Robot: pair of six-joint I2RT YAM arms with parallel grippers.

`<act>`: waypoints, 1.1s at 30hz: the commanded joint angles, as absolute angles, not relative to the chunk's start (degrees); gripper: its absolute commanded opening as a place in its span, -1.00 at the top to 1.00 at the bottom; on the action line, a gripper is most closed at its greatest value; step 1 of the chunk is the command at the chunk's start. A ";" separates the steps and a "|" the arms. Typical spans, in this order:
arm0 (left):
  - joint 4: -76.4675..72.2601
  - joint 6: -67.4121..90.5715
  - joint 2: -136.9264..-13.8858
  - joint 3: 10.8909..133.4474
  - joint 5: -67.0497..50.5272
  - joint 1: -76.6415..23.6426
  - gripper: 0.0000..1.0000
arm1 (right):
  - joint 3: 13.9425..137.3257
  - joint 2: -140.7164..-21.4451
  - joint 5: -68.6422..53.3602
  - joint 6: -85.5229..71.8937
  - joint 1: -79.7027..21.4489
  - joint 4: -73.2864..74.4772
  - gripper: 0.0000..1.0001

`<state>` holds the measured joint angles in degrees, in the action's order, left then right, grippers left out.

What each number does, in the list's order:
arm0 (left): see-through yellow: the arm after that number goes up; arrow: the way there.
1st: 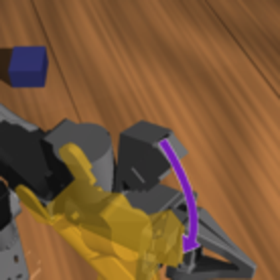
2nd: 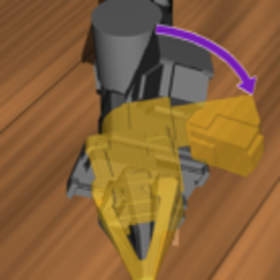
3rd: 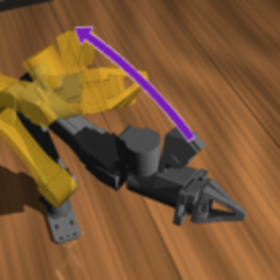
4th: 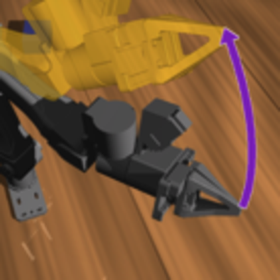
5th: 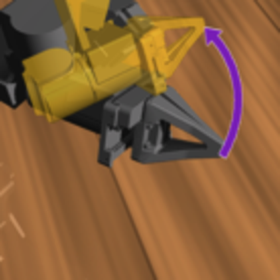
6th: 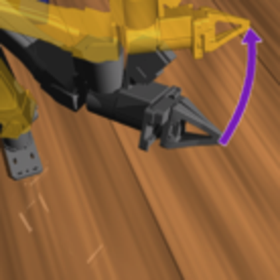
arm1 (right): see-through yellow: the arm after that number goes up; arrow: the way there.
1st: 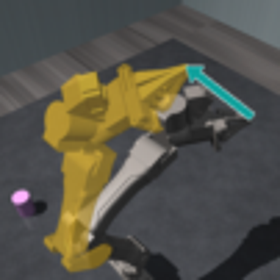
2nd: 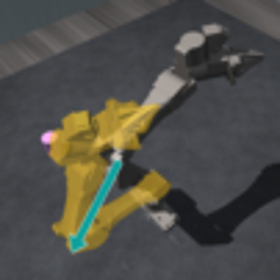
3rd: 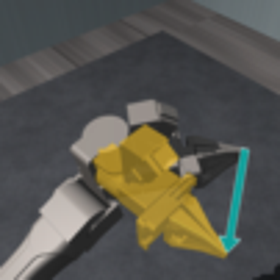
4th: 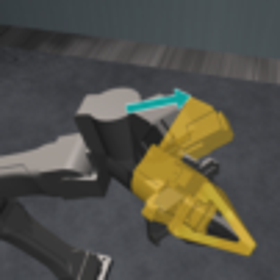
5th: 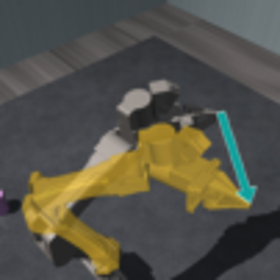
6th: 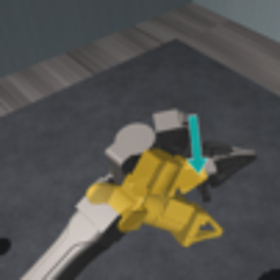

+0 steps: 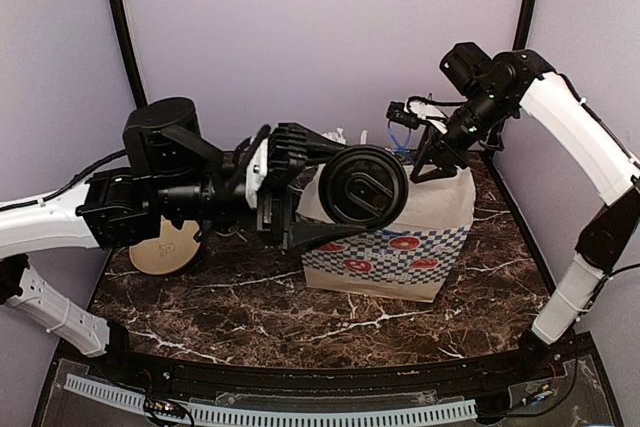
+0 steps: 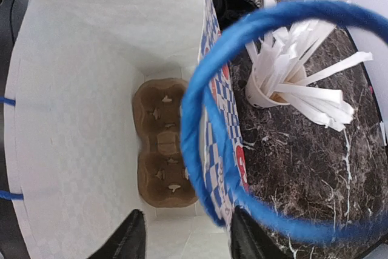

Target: Pack the takeout coffee

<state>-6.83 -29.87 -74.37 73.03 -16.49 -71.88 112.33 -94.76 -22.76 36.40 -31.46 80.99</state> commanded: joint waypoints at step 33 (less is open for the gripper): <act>-44.81 4.65 -78.45 30.22 -31.83 -64.59 -0.68 | 110.89 -86.66 -19.91 46.53 -60.23 80.54 -0.09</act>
<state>-30.30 1.19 -77.08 32.10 -28.34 -65.45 114.67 -85.34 -21.56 44.56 -57.10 79.79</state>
